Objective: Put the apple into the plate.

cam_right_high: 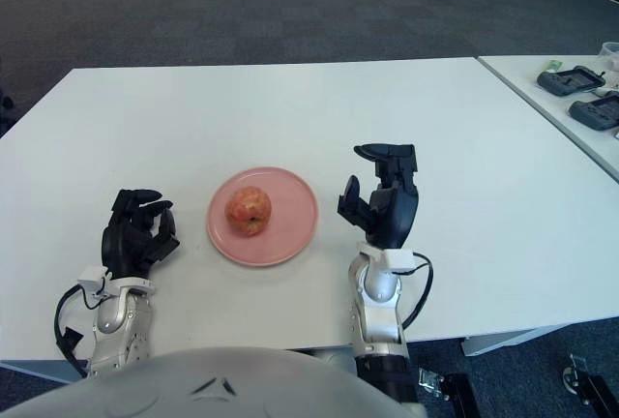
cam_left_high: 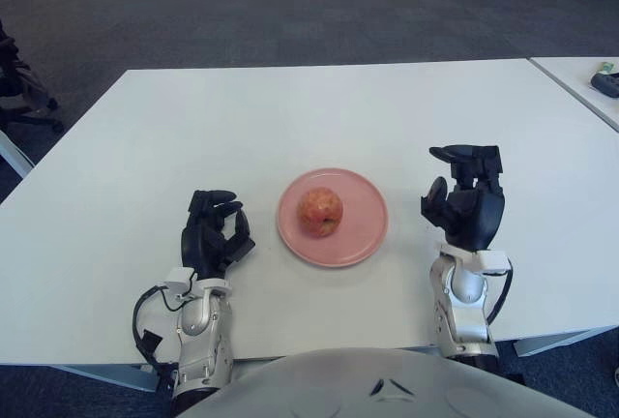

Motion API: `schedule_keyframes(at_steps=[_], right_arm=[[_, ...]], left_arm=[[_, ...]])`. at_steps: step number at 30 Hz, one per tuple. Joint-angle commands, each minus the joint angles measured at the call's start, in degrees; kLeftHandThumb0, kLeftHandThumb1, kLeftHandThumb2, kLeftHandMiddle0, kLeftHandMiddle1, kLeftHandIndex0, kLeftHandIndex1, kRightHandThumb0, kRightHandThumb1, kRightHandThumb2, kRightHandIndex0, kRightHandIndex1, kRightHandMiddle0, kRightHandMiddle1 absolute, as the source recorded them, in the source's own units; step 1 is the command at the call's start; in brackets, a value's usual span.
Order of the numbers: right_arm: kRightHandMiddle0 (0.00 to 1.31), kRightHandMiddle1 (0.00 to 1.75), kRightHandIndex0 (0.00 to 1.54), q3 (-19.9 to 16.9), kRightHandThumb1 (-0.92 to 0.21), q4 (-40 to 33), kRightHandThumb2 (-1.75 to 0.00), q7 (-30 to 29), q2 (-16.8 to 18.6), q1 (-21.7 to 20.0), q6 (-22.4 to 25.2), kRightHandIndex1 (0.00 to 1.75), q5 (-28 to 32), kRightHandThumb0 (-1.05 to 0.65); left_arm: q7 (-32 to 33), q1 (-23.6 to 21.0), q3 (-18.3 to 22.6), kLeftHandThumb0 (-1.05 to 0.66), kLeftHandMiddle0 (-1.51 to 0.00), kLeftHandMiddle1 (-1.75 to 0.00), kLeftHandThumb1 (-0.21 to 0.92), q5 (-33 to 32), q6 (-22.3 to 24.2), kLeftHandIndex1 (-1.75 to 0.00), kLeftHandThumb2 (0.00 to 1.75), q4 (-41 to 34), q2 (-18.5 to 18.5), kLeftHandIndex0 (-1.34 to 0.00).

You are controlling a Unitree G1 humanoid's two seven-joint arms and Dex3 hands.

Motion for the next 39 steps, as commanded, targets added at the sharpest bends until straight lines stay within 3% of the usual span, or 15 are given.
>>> schedule_keyframes(at_steps=[1, 14, 23, 39], right_arm=[[0.44, 1.75, 0.63, -0.9, -0.54, 2.03, -1.04, 0.23, 0.32, -1.42, -2.68, 1.74, -1.4, -0.42], [0.43, 1.75, 0.85, -1.32, -0.55, 5.82, -1.03, 2.51, -1.12, -0.1, -1.08, 1.75, -3.04, -0.41], [0.46, 1.75, 0.89, 1.19, -0.51, 3.48, -1.09, 12.14, -3.7, 3.02, 9.83, 1.75, 4.53, -0.42], [0.5, 1.75, 0.92, 1.19, -0.45, -2.48, -1.16, 17.69, -4.3, 7.17, 24.13, 1.75, 8.95, -0.44]], left_arm=[[0.9, 1.4, 0.02, -0.01, -0.43, -1.71, 0.49, 0.19, 2.66, -1.75, 1.11, 1.65, -0.94, -0.32], [1.84, 1.74, -0.09, -0.01, -0.45, -1.67, 0.49, 0.7, 5.11, -1.75, 1.1, 0.01, -0.97, -0.34], [2.25, 1.73, -0.09, -0.01, -0.44, -1.71, 0.47, 1.29, 5.31, -1.75, 1.13, -0.34, -1.14, -0.35], [2.61, 1.71, 0.1, -0.01, -0.45, -1.69, 0.46, 1.59, 5.49, -1.75, 1.14, -0.1, -0.78, -0.36]])
